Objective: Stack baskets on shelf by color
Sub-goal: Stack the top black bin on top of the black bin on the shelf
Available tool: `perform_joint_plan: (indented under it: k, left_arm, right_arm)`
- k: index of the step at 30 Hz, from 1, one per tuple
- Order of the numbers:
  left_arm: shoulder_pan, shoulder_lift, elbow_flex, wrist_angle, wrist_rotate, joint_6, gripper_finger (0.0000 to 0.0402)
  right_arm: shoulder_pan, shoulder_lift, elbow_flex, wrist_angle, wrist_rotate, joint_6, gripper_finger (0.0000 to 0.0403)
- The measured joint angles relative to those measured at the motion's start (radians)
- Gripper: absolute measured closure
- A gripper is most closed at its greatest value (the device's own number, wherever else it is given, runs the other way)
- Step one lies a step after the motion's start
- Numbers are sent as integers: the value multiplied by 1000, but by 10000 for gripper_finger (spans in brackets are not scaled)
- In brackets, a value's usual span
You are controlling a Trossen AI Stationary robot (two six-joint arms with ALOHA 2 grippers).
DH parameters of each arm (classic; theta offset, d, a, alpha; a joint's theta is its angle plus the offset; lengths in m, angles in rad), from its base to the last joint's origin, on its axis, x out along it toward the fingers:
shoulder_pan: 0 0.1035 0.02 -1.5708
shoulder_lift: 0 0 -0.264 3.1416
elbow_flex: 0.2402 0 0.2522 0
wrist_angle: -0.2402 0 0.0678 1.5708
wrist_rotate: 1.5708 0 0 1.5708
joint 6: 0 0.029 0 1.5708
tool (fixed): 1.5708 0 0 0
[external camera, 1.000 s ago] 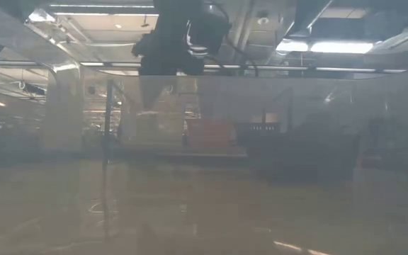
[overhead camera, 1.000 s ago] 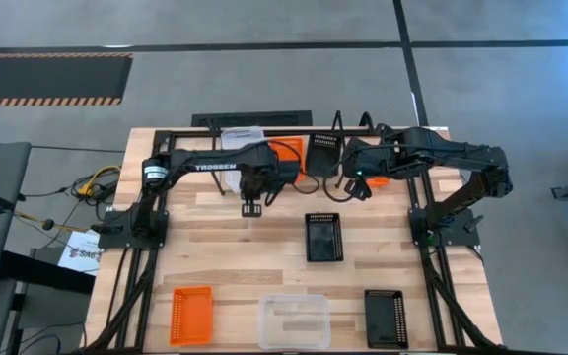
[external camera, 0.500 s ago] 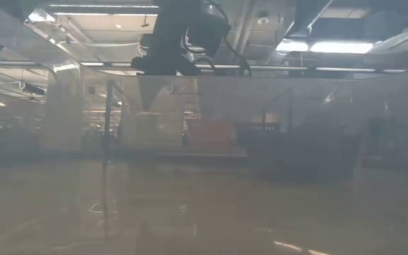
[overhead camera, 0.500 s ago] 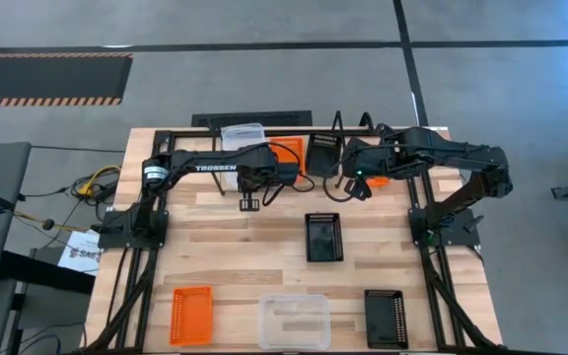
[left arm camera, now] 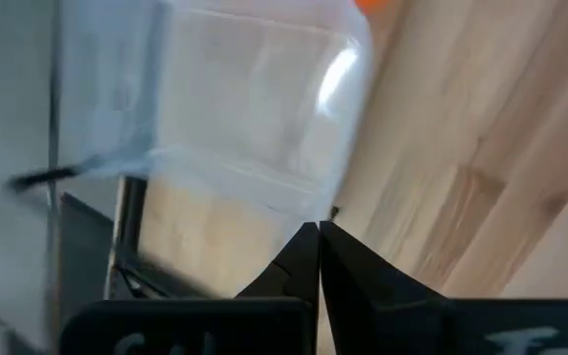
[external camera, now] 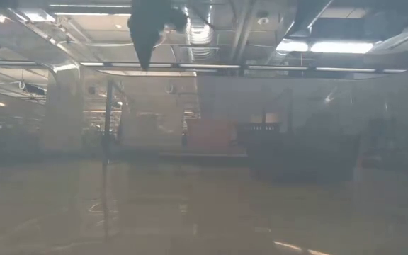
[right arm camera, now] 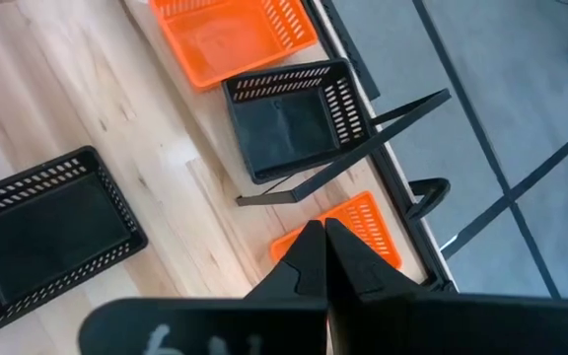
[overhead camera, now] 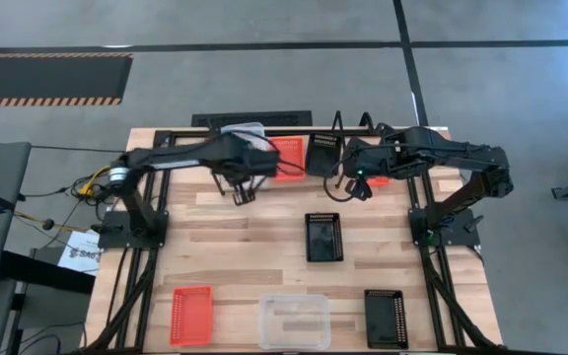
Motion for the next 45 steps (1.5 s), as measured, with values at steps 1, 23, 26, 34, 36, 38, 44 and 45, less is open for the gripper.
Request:
perform_joint_plan:
  k: [1,23,26,34,36,38,44,45]
  left_arm:
    - [-3,-30,0,0,-11,-33,401]
    - [-183,-322,-1,0,-248,-243,401]
    - [-183,-352,-20,2,-215,-166,401]
    - [-182,-547,-225,1,-162,-164,401]
    - [-182,-603,-306,8,-147,-193,401]
    - [-182,-656,-393,45,-107,-206,401]
    - [-182,-782,-639,254,30,-199,401]
    - [-182,-798,-675,292,49,-197,401]
  right_arm:
    - [-2,0,0,0,5,0,395]
    - [12,0,-48,0,-226,554,395]
    - [81,1,-117,0,-251,722,395]
    - [289,6,-334,71,-278,1223,395]
    - [330,6,-373,132,-277,1303,395]
    - [357,6,-410,193,-274,1340,395]
    - [357,5,-534,381,-250,1340,375]
    - [350,5,-551,396,-250,1340,369]
